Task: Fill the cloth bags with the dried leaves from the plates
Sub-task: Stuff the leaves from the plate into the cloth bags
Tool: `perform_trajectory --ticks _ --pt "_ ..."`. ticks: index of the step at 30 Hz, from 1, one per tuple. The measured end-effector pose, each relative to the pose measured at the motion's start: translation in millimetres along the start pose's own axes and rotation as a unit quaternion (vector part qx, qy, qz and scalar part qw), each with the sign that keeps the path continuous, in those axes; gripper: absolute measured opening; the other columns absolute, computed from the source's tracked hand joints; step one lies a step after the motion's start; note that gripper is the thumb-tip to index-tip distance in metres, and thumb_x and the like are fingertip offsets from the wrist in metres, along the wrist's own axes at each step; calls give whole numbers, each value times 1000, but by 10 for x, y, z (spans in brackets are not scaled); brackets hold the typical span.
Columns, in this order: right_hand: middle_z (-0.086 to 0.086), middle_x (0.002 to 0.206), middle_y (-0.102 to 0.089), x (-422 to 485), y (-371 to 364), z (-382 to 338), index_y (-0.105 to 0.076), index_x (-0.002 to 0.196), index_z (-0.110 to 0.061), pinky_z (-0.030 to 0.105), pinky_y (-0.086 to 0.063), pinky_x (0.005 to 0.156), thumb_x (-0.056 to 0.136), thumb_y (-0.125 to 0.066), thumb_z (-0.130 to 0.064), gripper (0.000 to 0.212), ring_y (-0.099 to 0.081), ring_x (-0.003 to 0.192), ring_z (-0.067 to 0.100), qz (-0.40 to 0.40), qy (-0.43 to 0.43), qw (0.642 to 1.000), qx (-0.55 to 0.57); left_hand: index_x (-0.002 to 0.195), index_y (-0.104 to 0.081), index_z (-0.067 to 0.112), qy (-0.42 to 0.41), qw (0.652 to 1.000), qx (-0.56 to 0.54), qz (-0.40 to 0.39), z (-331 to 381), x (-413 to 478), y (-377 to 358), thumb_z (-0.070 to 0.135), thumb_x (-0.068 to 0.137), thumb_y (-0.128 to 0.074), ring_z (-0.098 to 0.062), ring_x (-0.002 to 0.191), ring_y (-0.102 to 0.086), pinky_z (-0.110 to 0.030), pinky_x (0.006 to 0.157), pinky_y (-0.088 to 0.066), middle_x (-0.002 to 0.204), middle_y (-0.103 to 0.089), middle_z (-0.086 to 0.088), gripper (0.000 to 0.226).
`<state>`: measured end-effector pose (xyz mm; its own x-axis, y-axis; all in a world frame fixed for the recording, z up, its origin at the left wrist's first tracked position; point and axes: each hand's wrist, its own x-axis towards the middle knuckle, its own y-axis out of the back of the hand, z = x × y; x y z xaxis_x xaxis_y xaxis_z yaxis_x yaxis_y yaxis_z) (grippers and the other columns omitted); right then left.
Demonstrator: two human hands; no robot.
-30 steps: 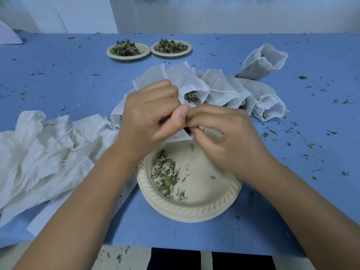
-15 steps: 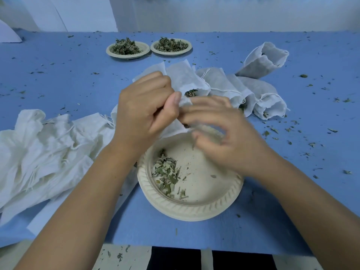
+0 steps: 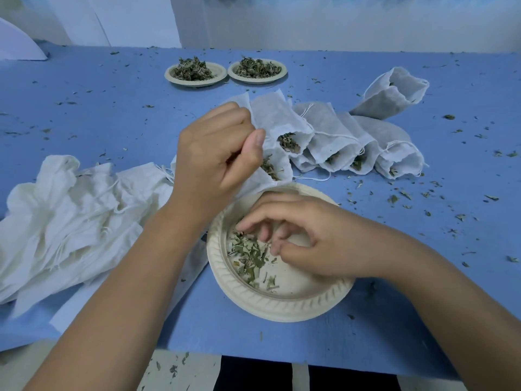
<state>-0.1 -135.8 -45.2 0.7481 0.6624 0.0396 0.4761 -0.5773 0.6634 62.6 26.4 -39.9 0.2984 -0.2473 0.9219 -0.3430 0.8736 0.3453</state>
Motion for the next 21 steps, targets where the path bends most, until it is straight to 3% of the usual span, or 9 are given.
perform_trajectory --ticks 3,5,8,14,17,21 --pt "-16 109 -46 4 12 12 -57 123 -24 18 -41 95 86 -63 -11 40 -50 97 -3 37 -9 998 -44 51 -45 4 1 1000 0 0 -9 -4 4 10 99 -41 -21 53 -30 -20 59 -22 50 -35 -8 49" --pt "-20 124 -38 12 -33 -3 -47 133 -32 10 -27 103 84 -70 -25 54 -34 117 -7 -35 -10 996 -84 50 -45 3 2 1000 0 0 -8 -10 5 11 100 -40 -22 53 -31 -23 58 -22 49 -36 -10 51" --pt "-13 133 -36 20 -96 -37 -48 135 -32 14 -21 107 82 -72 -24 59 -26 128 0 -96 16 990 -101 50 -47 2 0 1000 1 -2 -4 -9 -3 13 101 -39 -23 52 -32 -24 57 -24 48 -37 -11 53" --pt "-3 113 -59 43 -74 -59 -68 107 -8 25 -40 95 79 -74 -5 28 -51 104 5 -95 70 991 -68 50 -47 2 7 1000 9 -7 0 -14 -7 4 95 -41 -23 52 -31 -21 58 -22 48 -37 -12 46" --pt "1 93 -66 46 -96 -56 -72 90 -2 14 -41 76 77 -72 4 15 -53 79 3 -84 98 989 -68 50 -47 2 6 1000 11 -10 5 -12 -6 4 95 -41 -22 52 -31 -20 58 -22 48 -37 -12 46" --pt "2 83 -69 24 -69 -23 -75 82 -2 8 -37 69 76 -69 9 15 -53 68 -3 -41 114 991 -49 49 -46 1 2 1000 14 -6 4 -21 1 3 95 -41 -23 52 -31 -23 58 -22 48 -36 -12 46"
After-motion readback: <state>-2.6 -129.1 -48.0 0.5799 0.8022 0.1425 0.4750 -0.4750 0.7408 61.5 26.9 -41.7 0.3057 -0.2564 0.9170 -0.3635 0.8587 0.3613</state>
